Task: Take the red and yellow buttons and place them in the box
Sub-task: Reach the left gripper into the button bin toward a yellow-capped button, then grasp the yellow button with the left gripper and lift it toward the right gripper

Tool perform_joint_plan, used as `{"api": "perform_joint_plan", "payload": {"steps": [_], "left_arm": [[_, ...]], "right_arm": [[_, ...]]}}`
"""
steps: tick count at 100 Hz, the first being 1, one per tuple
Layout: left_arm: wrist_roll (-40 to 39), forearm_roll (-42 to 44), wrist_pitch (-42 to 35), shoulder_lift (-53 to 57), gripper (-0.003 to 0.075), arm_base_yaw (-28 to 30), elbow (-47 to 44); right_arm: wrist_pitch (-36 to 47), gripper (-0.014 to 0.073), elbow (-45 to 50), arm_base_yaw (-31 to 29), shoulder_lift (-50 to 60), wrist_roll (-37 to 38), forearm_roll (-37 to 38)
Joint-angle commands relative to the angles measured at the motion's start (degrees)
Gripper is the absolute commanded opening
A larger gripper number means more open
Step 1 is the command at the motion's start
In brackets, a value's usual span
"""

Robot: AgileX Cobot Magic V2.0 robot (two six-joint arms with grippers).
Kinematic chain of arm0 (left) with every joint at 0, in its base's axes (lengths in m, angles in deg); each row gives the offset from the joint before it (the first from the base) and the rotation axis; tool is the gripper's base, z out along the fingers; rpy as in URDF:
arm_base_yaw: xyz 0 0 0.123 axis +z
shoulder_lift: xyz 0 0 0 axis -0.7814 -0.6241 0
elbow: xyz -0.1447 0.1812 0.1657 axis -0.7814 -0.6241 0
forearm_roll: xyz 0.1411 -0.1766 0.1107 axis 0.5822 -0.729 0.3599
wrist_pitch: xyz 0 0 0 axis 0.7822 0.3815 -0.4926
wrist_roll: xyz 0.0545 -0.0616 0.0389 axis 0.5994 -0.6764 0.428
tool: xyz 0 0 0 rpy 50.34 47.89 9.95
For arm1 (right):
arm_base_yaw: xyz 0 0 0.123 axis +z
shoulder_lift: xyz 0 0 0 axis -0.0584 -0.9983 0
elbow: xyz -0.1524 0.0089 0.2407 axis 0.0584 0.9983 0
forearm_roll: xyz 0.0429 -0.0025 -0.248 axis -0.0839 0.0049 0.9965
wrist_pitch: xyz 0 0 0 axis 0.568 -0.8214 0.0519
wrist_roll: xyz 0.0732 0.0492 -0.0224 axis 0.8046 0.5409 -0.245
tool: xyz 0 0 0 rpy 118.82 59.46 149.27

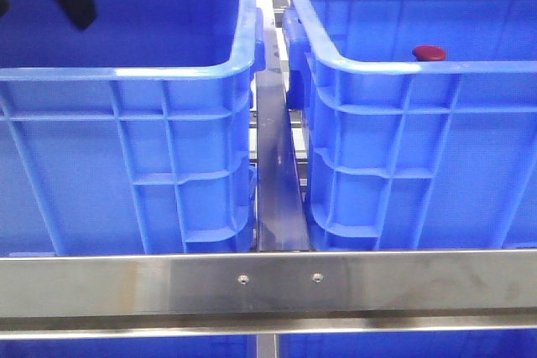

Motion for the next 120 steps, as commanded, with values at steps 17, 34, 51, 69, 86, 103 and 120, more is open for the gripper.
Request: {"api": "perform_joint_plan", "payload": {"steps": [17, 34, 51, 69, 86, 103, 120], "left_arm": [[-1.77, 5.3, -3.17, -3.35, 0.0638, 0.2, 1.78], [-4.75, 9.24, -5.84, -6.44, 0.0638, 0.2, 1.78], [-7.7, 11.49, -7.7, -8.46, 0.0638, 0.2, 1.87], [-10.47, 14.07, -8.28, -11.02, 0.0638, 0.2, 1.87], [-10.56, 15.63, -9.54, -13.6, 0.0638, 0.2, 1.9], [-10.56, 15.63, -12.84, -14.29, 0.0638, 0.2, 1.9], [-10.56, 15.31, -11.52, -14.29, 0.0494, 0.2, 1.9]], "right_arm": [[1.84, 0.0332, -1.3, 0.05, 1.8, -0.67, -2.06], [2.68, 0.0332, -1.3, 0.05, 1.8, -0.67, -2.06], [2.68, 0.0332, -1.3, 0.05, 1.8, -0.67, -2.06], [3.84, 0.0332, -1.3, 0.05, 1.8, -0.67, -2.06], [4.01, 0.0332, -1.3, 0.05, 1.8, -0.67, -2.06], [4.01, 0.0332, -1.3, 0.05, 1.8, -0.67, -2.06], [4.01, 0.0332, -1.3, 0.05, 1.8, -0.67, -2.06]]}}
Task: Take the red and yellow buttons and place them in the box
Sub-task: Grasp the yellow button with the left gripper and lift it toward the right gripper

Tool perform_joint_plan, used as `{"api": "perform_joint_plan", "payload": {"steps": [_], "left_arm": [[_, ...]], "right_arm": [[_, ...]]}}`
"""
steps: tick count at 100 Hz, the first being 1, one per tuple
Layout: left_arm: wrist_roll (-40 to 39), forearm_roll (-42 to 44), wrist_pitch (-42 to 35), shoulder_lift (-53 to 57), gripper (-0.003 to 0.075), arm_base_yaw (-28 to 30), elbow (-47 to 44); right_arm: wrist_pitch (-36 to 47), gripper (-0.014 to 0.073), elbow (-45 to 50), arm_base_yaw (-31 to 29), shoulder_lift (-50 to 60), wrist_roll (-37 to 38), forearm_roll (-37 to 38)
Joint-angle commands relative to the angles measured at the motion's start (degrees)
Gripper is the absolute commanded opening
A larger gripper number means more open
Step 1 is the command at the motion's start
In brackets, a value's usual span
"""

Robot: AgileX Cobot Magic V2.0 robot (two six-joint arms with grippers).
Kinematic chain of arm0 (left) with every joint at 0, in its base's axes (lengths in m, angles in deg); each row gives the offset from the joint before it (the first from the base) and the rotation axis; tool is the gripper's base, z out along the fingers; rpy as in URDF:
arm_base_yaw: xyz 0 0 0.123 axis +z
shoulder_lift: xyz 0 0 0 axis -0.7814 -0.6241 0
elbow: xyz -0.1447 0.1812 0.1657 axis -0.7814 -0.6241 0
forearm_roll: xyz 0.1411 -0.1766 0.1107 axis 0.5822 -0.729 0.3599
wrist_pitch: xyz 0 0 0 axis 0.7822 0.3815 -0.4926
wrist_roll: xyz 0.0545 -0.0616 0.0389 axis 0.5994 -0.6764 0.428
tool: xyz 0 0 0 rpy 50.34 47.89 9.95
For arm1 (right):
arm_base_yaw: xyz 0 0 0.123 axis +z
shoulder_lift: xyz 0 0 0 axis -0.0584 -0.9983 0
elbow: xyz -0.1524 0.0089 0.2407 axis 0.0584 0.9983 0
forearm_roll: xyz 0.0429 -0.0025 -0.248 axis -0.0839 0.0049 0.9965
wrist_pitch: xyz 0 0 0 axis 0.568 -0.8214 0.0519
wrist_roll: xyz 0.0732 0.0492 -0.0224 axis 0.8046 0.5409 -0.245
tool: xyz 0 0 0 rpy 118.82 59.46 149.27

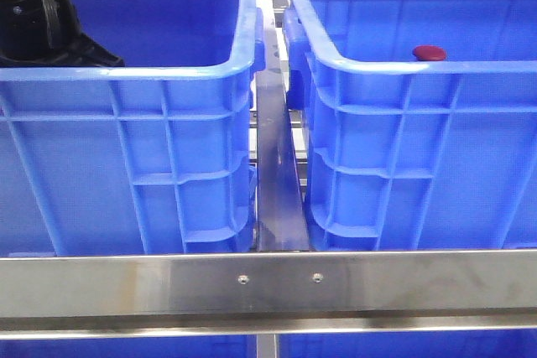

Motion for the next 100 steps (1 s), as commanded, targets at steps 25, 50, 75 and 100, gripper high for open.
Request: {"api": "perform_joint_plan", "payload": {"steps": [25, 50, 75, 100], "left_arm": [[-0.77, 0.72, 0.67, 2.44, 0.0096, 0.08, 1.78], [-0.66, 0.25, -0.39, 5.96, 0.0063, -0.28, 1.88], [9.25, -9.52, -0.7, 14.61, 0.0063, -1.88, 1.67], [23.93, -20.99, -1.36, 21.68, 0.0063, -5.79, 1.67]], "right_arm": [[0.78, 0.0332, -1.3, 0.05, 1.8, -0.54, -2.06], [0.73, 0.0332, -1.3, 0.05, 1.8, -0.54, -2.06], [0.81, 0.0332, -1.3, 0.05, 1.75, -0.54, -2.06], [0.7, 0.0332, -1.3, 0.05, 1.76, -0.54, -2.06]]}}
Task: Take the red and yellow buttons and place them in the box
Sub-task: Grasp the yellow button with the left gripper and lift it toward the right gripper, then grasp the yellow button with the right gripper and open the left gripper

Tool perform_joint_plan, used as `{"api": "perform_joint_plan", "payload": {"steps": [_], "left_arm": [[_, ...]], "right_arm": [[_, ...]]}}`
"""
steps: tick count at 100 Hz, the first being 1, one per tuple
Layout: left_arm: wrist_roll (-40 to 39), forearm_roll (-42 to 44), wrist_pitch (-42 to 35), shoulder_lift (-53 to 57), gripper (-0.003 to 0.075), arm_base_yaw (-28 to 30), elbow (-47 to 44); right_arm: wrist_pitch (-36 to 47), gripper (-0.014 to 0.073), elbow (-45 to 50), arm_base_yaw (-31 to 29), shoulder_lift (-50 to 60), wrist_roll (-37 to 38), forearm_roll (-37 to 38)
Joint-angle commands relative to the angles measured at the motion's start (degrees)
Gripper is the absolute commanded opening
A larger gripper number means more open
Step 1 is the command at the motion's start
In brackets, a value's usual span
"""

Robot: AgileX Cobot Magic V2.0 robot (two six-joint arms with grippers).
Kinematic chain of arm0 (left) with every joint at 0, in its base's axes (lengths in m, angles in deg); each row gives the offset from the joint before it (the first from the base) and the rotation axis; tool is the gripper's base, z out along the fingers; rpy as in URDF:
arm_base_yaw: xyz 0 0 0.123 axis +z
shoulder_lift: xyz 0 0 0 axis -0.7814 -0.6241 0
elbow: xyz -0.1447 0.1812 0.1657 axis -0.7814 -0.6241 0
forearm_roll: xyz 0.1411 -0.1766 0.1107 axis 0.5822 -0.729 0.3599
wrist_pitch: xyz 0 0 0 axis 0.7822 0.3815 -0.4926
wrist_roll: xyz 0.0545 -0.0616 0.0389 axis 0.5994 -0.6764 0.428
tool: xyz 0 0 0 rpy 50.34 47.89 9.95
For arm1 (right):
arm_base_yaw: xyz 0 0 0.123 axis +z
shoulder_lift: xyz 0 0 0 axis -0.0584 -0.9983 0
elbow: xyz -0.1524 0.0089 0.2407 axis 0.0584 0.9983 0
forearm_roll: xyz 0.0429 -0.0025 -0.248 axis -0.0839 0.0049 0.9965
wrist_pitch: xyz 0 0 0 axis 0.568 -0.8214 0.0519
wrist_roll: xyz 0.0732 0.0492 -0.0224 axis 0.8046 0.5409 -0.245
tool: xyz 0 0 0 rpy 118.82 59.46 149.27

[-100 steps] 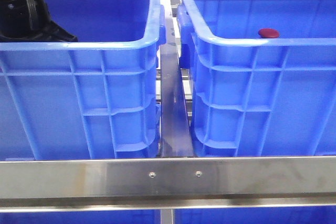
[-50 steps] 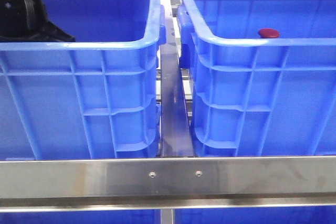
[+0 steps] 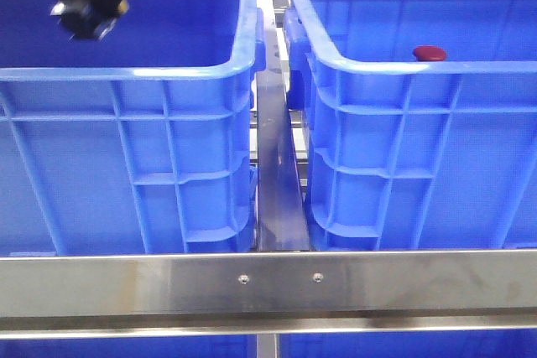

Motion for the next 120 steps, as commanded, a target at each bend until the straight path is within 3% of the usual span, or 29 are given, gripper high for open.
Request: {"api": "perform_joint_plan", "payload": {"steps": [1, 28, 47, 68, 73, 90, 120], "left_arm": [[5.57, -4.35, -3.48, 4.73, 0.0063, -1.72, 1.57], [22.85, -18.65, -1.8, 8.04, 0.0062, -6.42, 1.57], [26.73, -19.42, -1.68, 7.28, 0.0062, -10.4, 1.57], [29.22, -19.68, -1.52, 6.78, 0.0062, -13.71, 1.57], [29.22, -19.68, -1.52, 6.78, 0.0062, -13.95, 1.57], [29.22, -19.68, -1.52, 6.78, 0.0062, -13.95, 1.57], [29.22, -19.68, -1.52, 6.78, 0.0062, -13.95, 1.57]], "right_arm": [[0.57, 0.0332, -1.3, 0.05, 1.76, -0.54, -2.06], [-0.54, 0.0332, -1.3, 0.05, 1.76, -0.54, -2.91], [-6.37, 0.0332, -2.33, 0.05, 1.76, -0.54, -4.03], [-19.63, 0.0337, -5.92, 0.05, 1.76, 0.97, -8.35], [-21.87, 0.0378, -6.64, 0.05, 1.76, 1.74, -8.63], [-24.6, 0.0668, -6.97, 1.57, 1.76, 4.5, -11.76], [-24.69, 0.0643, -6.97, 9.94, 1.05, 11.17, -13.67]]}}
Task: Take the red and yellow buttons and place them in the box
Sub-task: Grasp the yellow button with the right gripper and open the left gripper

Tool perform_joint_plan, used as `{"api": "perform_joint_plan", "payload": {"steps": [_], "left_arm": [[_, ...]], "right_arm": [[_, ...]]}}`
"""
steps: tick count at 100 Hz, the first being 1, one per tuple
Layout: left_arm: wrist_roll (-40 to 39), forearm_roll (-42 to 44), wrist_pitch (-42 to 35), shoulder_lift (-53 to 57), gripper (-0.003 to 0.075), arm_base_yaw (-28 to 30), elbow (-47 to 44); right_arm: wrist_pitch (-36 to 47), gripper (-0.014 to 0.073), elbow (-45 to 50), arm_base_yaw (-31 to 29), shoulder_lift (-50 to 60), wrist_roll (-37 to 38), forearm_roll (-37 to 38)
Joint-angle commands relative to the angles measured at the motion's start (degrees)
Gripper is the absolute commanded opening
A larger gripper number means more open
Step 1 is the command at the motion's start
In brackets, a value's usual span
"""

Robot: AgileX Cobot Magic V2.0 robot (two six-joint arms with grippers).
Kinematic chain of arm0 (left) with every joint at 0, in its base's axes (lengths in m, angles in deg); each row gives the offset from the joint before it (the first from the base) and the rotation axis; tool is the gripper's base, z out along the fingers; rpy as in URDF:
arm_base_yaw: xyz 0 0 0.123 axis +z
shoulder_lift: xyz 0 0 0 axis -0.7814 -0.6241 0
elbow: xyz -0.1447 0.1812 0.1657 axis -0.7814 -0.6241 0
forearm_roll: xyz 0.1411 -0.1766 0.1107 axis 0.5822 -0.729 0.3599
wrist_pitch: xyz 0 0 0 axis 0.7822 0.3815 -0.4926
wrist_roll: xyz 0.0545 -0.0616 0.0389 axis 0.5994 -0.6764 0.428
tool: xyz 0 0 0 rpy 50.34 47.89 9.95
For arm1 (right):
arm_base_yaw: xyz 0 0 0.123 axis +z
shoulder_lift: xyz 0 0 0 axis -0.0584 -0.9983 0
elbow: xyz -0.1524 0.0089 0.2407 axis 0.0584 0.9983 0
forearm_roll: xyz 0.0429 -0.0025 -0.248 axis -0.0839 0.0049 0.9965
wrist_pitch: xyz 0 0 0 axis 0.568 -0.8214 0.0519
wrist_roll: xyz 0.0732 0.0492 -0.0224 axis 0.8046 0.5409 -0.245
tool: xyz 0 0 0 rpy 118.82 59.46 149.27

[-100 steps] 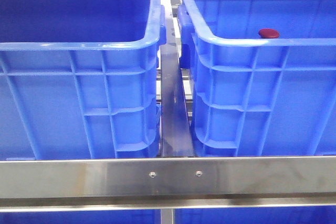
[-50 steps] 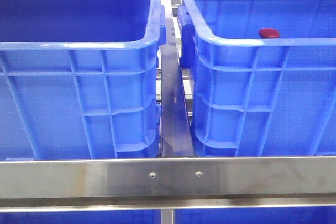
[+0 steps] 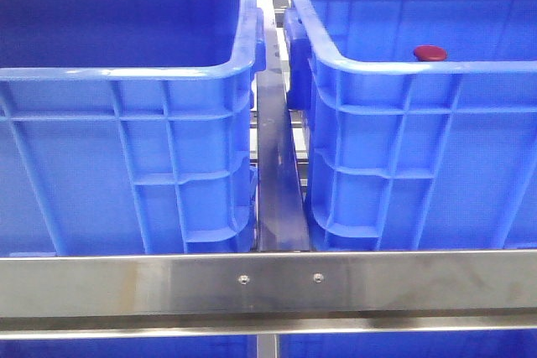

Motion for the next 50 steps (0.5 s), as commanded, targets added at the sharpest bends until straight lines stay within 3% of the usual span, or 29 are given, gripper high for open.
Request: {"api": "perform_joint_plan", "payload": {"steps": [1, 50], "left_arm": [[-0.02, -1.69, -3.12, 1.77, 0.0062, -0.47, 1.57], [-0.02, -1.92, -3.12, 1.77, 0.0062, -0.47, 1.57]], "right_arm": [[-0.76, 0.0643, -2.02, 1.46, 0.93, 2.61, -4.21], [-2.17, 0.0643, -2.02, 6.67, -4.55, 5.73, -6.77]]}}
